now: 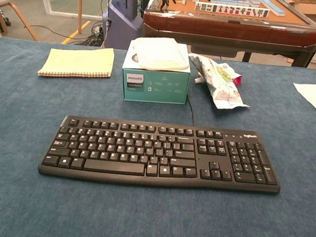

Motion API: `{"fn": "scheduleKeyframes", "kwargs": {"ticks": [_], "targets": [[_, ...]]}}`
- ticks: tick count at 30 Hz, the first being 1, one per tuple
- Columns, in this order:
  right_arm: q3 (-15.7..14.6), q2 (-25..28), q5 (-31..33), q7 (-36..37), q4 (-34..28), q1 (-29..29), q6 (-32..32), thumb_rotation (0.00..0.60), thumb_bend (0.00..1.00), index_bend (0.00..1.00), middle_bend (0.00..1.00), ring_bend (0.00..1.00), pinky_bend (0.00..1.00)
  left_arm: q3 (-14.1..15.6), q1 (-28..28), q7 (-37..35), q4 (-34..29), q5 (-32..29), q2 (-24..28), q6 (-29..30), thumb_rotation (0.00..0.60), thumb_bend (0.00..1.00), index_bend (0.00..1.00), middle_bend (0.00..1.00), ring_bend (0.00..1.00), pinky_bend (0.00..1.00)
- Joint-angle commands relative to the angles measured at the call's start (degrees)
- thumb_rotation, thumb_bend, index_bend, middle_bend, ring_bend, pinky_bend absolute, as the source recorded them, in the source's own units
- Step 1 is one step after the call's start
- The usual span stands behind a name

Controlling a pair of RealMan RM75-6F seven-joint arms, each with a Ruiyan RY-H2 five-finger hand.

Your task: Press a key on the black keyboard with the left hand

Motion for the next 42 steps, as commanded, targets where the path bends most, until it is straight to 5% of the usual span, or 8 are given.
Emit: {"fn": "scheduleKeyframes", "kwargs": {"ticks": [1,7,13,24,42], "targets": [[-0.04,-0.07,-0.07,-0.22,-0.19,0.18,-0.24,0.6,0.05,0.0,0.03,0.07,0.04,0.85,-5.01,-2.09,-0.45,3.08,2.07,-6.74,0.6,0.28,0.11,0.72,0.75,0.74],[-0.1,-0.08,0.15,-0.57,-0.38,0.26,-0.56,0.6,0.05,0.0,0.03,0.07,0.04,2.6,-12.11,-4.75,-2.09,6.17,4.37,-17.58,0.6,0.56,0.15,0.88,0.91,0.89],[-0.15,-0.13,0.27,-0.66,-0.48,0.41,-0.93,0.6,0.05,0.0,0.03,0.07,0.04,3.59,-17.98,-5.94,-3.94,8.15,4.51,-25.03,0.6,0.7,0.18,0.95,0.97,0.92],[-0.37,-0.59,0.37,-0.58,-0.26,0.51,-1.34,0.6,0.05,0.0,0.03,0.07,0.04,4.56,-25.2,-2.81,-4.71,5.6,0.33,-35.5,0.6,0.72,0.18,0.96,0.98,0.92],[-0.67,-1.38,0.69,0.72,1.2,-0.04,-1.07,0.6,0.05,0.0,0.03,0.07,0.04,5.58,-29.12,4.53,-1.18,-4.11,-6.27,-41.49,0.6,0.72,0.13,0.96,0.98,0.92]]}}
